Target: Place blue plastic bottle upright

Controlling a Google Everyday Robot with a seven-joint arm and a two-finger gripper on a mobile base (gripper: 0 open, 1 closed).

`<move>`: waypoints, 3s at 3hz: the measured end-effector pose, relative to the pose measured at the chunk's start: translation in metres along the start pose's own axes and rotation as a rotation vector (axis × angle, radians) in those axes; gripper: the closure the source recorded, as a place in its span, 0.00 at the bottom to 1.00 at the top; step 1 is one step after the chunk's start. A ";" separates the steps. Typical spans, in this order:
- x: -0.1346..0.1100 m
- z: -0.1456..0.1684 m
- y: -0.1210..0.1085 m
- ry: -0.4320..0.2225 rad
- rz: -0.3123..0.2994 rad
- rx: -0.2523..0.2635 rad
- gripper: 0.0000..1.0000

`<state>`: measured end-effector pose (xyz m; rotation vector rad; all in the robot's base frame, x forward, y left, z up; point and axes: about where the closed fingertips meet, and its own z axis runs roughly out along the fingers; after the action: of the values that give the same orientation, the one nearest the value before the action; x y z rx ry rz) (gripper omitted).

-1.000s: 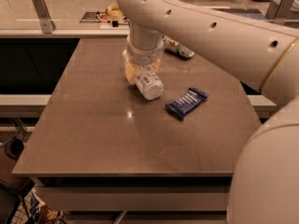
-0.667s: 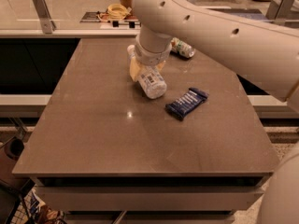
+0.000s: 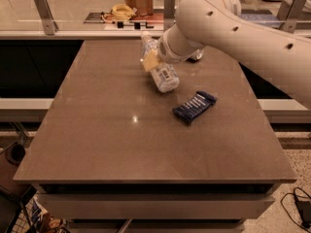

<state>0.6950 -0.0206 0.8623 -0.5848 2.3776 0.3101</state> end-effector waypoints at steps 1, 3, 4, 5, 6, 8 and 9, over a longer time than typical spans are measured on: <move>-0.015 -0.002 -0.018 -0.143 0.003 -0.052 1.00; -0.019 -0.006 -0.028 -0.240 -0.006 -0.101 1.00; -0.026 -0.012 -0.024 -0.248 -0.030 -0.121 1.00; -0.045 -0.037 -0.013 -0.244 -0.110 -0.126 1.00; -0.059 -0.054 -0.001 -0.233 -0.180 -0.156 1.00; -0.071 -0.059 0.022 -0.268 -0.273 -0.312 1.00; -0.069 -0.067 0.039 -0.301 -0.319 -0.357 1.00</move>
Offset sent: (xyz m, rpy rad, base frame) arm 0.0310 -0.0391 0.0258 0.2942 -0.2664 0.0705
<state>0.6862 0.0113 0.9604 -0.9932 1.9149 0.6365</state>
